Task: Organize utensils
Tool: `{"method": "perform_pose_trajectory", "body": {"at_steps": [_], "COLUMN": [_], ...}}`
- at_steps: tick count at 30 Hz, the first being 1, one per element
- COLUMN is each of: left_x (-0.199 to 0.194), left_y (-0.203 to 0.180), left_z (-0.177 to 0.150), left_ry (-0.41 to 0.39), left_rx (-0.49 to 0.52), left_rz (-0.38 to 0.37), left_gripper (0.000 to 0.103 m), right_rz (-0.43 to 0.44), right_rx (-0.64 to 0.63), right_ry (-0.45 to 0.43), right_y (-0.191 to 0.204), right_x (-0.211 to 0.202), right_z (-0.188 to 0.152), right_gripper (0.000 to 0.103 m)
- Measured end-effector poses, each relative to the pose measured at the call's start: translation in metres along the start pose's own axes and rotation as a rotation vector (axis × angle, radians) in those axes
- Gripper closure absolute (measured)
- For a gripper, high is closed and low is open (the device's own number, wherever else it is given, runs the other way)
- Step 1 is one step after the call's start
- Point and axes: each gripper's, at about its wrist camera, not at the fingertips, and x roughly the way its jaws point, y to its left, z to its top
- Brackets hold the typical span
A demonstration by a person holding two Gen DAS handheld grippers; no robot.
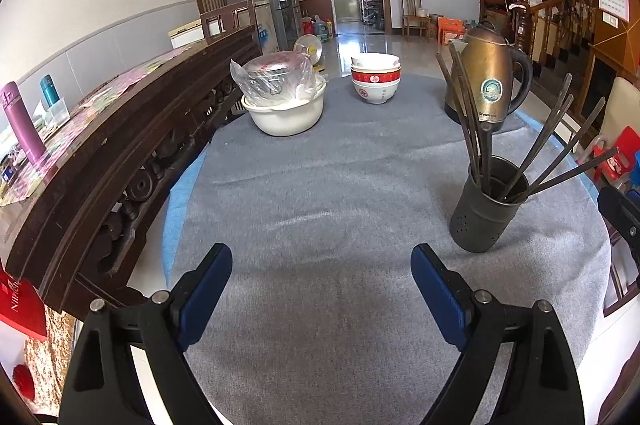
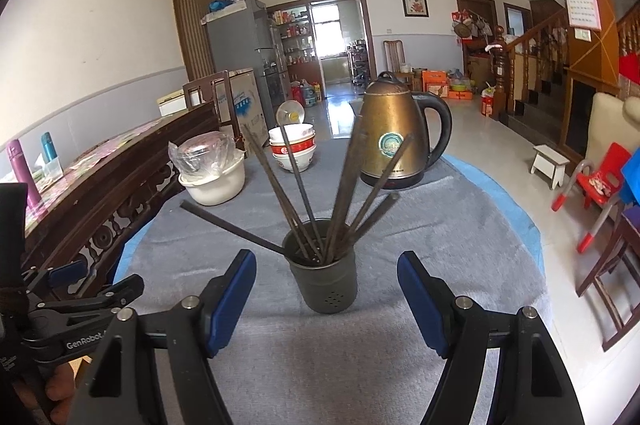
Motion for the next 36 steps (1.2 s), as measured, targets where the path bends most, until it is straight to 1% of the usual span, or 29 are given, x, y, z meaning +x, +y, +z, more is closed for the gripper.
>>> {"method": "perform_pose_trajectory", "body": {"at_steps": [13,28,36], "left_x": [-0.007,-0.02,-0.024], "left_y": [-0.012,-0.003,0.001], "left_z": [0.005,0.011,0.013], "left_ry": [-0.011,-0.055,-0.067], "left_rx": [0.019,0.008,0.0], "left_rz": [0.015,0.013,0.005], "left_gripper": [0.012,0.012,0.012], "right_rz": [0.004,0.015,0.011], "right_rx": [0.008,-0.002,-0.027], "right_ry": [-0.017,-0.027,-0.032], "right_y": [-0.015,-0.004,0.003], "right_x": [-0.002,-0.004,-0.001], "right_z": [0.005,0.007,0.009], "right_gripper": [0.027,0.027,0.027]}}
